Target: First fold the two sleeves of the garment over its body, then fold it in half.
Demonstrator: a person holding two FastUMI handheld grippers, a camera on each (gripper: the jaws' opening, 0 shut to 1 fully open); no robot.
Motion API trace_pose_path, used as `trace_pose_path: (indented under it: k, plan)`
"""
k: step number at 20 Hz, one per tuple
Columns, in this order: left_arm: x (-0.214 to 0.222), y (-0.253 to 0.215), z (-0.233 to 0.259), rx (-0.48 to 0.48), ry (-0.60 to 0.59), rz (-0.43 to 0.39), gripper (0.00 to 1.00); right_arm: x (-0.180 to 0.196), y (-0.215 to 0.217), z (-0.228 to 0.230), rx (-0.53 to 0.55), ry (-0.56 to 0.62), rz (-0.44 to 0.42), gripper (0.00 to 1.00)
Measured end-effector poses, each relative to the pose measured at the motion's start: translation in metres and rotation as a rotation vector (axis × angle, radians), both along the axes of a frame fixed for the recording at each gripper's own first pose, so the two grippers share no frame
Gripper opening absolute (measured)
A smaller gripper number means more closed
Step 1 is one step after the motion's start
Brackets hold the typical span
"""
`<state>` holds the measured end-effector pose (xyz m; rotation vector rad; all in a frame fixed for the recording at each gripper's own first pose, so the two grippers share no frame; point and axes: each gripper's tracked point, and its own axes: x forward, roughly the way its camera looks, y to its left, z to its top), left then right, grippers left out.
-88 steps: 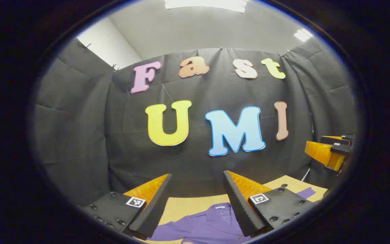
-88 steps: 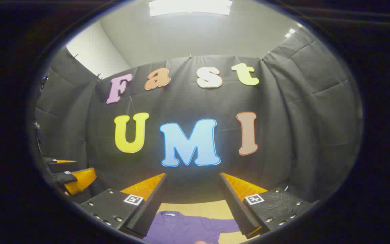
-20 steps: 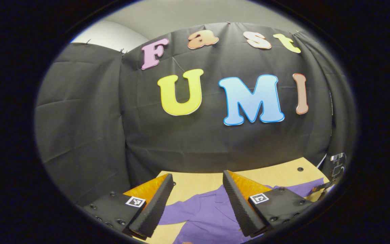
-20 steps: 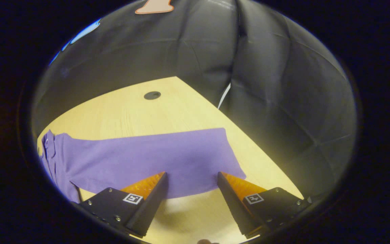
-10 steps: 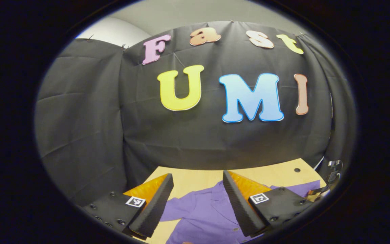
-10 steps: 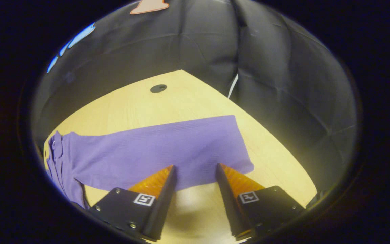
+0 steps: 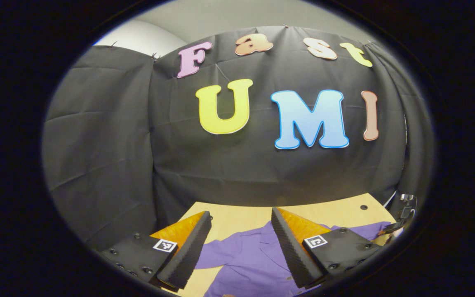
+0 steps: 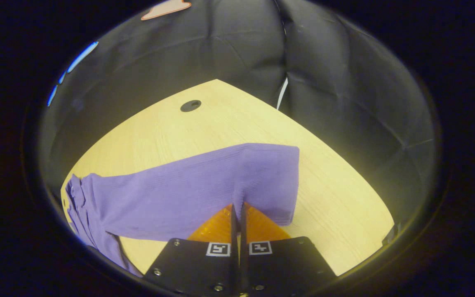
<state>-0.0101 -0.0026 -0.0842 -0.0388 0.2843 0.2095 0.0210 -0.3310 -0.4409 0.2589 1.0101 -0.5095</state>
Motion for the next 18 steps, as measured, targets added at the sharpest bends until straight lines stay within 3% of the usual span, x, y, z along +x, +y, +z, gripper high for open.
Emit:
trace_pose_path:
  k: [5,18]
  plan:
    - [-0.006,0.009,0.001,-0.001,-0.01,0.005,1.0,0.012,0.044,0.024,0.017,-0.045,0.076,0.01]
    - [-0.034,0.071,-0.002,-0.007,-0.028,0.055,1.0,0.09,0.238,0.1,0.162,-0.239,0.303,0.02]
